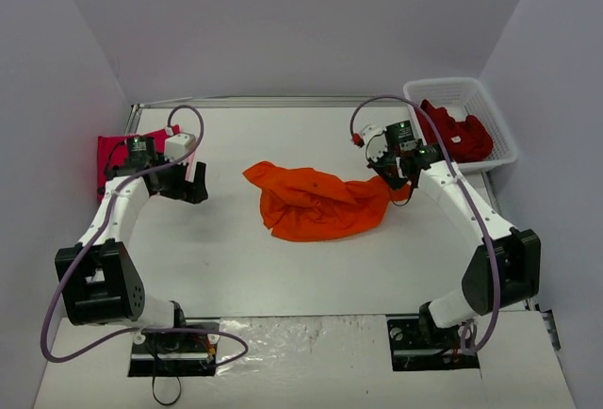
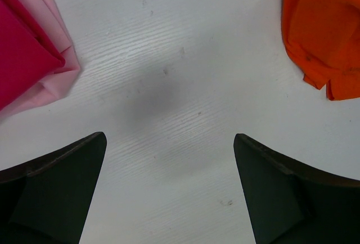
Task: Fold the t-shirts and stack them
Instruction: Flatten out the tshirt
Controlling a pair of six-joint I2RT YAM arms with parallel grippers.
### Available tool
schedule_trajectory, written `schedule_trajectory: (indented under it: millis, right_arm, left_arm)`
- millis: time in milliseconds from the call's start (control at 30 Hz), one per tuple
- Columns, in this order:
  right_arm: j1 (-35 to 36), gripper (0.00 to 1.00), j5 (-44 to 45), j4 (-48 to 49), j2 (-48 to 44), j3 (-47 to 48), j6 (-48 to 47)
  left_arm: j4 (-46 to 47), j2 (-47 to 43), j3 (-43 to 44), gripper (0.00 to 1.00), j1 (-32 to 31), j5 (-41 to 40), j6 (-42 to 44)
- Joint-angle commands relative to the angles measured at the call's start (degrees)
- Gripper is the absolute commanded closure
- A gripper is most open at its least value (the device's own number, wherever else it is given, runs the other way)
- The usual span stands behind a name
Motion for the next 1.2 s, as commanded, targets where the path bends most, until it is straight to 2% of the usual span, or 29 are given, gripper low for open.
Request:
schedule_trajectory:
  millis: [0, 133, 300, 367, 400, 433, 500, 533, 700, 867, 933, 1000, 1033, 1167]
  right_arm:
    - [0.0, 1.00, 4.5, -3.4, -6.4, -4.8, 0.6]
    - [0.0, 1.00, 2.5, -10.7, -12.4, -8.8, -3.3]
    - [0.3, 1.00, -13.4, -23.1, -16.5, -10.4, -13.6]
    - [0.4, 1.00, -15.4, -24.7, -17.3, -10.0, -14.6]
    - [0.4, 0.90, -16.0, -25.3, -17.5, -9.9, -14.6]
    - [0.5, 0.51, -15.8, -25.5, -17.4, -9.9, -15.1]
    - [0.6, 0.46, -14.5, -24.6, -17.0, -9.6, -15.0]
    - [0.5, 0.39, -12.7, -23.9, -16.5, -9.4, -13.8]
    - [0.4, 0.36, -7.5, -16.4, -15.4, -8.4, -10.5]
    - [0.3, 0.37, -4.7, -12.6, -11.7, -7.1, -9.2]
    - [0.2, 0.38, -4.2, -12.2, -8.8, -6.5, -8.7]
    - [0.0, 0.39, -3.6, -11.8, -6.9, -6.3, -7.5]
    - [0.0, 0.40, -3.6, -11.7, -5.5, -6.1, -7.2]
    - [-0.1, 0.41, -3.7, -10.8, -3.9, -6.1, -5.7]
  left_arm:
    - [-1.1, -2.1, 1.1, 0.03, -0.5, 1.2, 0.3]
    - [-1.3, -2.1, 1.2, 0.03, -0.8, 1.6, 0.4]
    - [-2.4, -1.4, 1.6, 0.03, -1.6, 2.5, 1.3]
    - [-2.9, -0.9, 1.8, 0.03, -2.2, 2.1, 1.7]
    - [-2.9, -0.7, 1.9, 0.03, -2.4, 1.9, 1.8]
    - [-3.0, -0.5, 2.0, 0.03, -2.7, 1.8, 1.8]
    - [-3.6, -0.1, 2.4, 0.03, -3.6, 1.6, 2.2]
    - [-3.8, 0.0, 2.6, 0.03, -4.0, 1.6, 2.4]
    - [-4.2, 2.6, 3.8, 0.02, -9.7, 0.1, 2.3]
    - [0.5, 8.8, 6.0, 0.02, -10.6, 7.8, -4.6]
    - [1.1, 13.2, 7.6, 0.10, -11.5, 12.5, -5.7]
    - [0.3, 18.1, 11.6, 0.12, -12.3, 15.5, -6.4]
    - [-0.6, 19.6, 13.2, 0.19, -13.3, 17.3, -6.7]
    - [-0.7, 24.9, 19.4, 0.25, -14.2, 19.7, -9.4]
